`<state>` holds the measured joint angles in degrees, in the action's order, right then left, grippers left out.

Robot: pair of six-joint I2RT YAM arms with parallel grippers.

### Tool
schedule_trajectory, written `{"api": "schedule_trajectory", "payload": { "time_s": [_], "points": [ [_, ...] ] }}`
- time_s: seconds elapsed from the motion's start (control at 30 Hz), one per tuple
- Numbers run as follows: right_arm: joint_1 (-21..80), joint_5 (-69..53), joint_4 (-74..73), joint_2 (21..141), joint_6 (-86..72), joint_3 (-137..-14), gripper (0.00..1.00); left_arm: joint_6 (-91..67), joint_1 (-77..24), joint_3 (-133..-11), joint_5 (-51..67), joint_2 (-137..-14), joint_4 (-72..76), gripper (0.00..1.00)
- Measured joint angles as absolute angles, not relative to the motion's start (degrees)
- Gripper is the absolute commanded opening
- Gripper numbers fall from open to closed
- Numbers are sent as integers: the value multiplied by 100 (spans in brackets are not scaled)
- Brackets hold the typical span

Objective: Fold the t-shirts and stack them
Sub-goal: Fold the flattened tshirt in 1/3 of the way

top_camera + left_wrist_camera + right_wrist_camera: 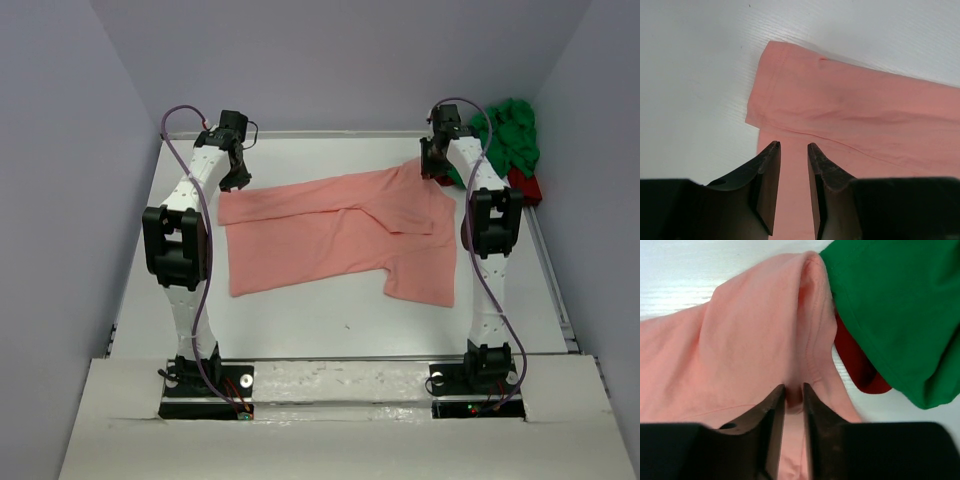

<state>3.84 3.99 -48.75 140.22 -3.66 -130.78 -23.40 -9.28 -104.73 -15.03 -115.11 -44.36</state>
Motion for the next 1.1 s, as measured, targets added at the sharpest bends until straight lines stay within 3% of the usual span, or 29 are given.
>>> {"api": "schedule_trajectory", "payload": {
  "time_s": [0.07,0.77,0.9,0.93,0.97,1.0,1.1],
  "points": [
    [384,401,-4884,14022,-349,-13078,0,-2340,-928,-10471,-1503,-11511,-4436,39],
    [368,1608,-4657,14298,-322,-13238,0,-2285,-932,-9998,-1389,-11511,-4163,39],
    [368,1584,-4626,14298,-325,-13238,0,-2349,-985,-9911,-1393,-11660,-4145,31],
    [368,1579,-4622,14298,-325,-13238,0,-2394,-1009,-9813,-1376,-11686,-4099,25],
    [366,1566,-4624,14298,-322,-13238,0,-2432,-1037,-9692,-1354,-11686,-4049,7],
    [366,1562,-4624,14298,-325,-13238,0,-2471,-1076,-9546,-1337,-11686,-4012,0],
    [364,1557,-4624,14298,-325,-13238,0,-2585,-1208,-9183,-1208,-11686,-3977,0]
  ]
}}
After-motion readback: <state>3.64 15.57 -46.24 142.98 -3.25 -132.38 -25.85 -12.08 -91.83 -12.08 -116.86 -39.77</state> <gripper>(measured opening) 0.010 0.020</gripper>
